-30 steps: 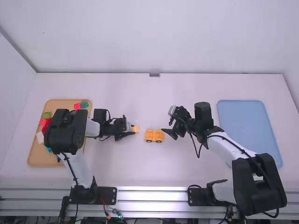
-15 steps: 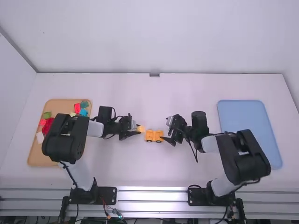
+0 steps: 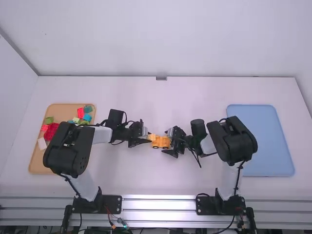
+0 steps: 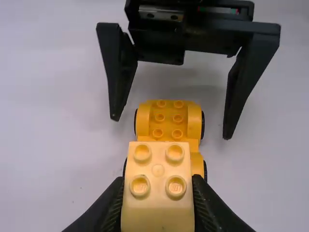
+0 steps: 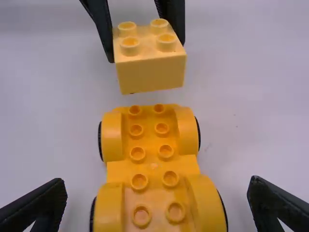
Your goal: Assemble lego blocks to make yellow taxi
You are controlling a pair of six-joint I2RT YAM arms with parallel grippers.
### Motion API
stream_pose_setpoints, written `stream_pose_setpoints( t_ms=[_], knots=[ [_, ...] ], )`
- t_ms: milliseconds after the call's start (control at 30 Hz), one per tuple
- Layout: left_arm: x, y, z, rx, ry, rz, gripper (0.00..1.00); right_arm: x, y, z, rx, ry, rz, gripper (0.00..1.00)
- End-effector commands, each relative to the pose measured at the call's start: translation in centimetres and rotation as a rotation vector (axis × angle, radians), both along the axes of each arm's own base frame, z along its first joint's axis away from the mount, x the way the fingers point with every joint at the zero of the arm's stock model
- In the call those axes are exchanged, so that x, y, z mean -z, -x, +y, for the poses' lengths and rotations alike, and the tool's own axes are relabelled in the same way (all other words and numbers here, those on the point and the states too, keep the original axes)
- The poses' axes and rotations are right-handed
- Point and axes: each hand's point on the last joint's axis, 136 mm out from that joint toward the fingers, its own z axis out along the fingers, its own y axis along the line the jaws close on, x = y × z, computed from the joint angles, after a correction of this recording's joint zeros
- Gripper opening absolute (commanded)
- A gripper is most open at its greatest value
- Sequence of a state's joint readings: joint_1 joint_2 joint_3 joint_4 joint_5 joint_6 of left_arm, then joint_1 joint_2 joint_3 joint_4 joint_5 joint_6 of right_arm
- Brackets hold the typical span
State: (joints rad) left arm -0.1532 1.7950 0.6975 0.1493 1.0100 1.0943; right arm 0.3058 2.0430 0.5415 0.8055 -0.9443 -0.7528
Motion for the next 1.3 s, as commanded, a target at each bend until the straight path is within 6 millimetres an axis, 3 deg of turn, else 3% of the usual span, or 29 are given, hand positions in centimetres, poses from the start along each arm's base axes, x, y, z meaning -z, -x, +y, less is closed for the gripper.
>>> stream_pose_setpoints(
  t_ms=[0,167,333,500,667,833,1067,1267],
  knots=[
    [-0.9,0.0,-0.4,0.015,0.025,-0.008,0.16,0.3,-0.3,0.2,-0.020,-0.011,-0.006,0.99],
    [-1.2,0.4,-1.2,0.054,0.073,-0.009,0.14,0.7,-0.3,0.3,-0.034,-0.010,-0.016,1.00],
    [-0.4,0.2,-2.1,0.049,0.082,0.022,0.15,0.7,-0.2,0.3,-0.045,-0.006,-0.037,0.92],
    [0.1,-0.2,-2.6,0.037,0.092,0.036,0.15,0.7,-0.2,0.2,-0.046,-0.005,-0.042,0.78],
    [0.8,-0.1,-2.5,0.031,0.079,0.058,0.15,0.8,-0.1,0.2,-0.057,0.000,-0.059,0.55],
    [2.0,-0.2,-2.2,0.013,0.051,0.074,0.15,0.3,0.4,0.5,-0.090,-0.031,-0.061,0.44],
    [3.1,-0.4,-1.7,-0.002,-0.012,0.050,0.13,0.6,0.6,0.4,-0.088,-0.024,-0.042,0.44],
    [2.8,-0.6,-1.8,0.000,-0.004,0.032,0.18,0.9,1.0,0.3,-0.108,-0.013,-0.048,0.45]
  ],
)
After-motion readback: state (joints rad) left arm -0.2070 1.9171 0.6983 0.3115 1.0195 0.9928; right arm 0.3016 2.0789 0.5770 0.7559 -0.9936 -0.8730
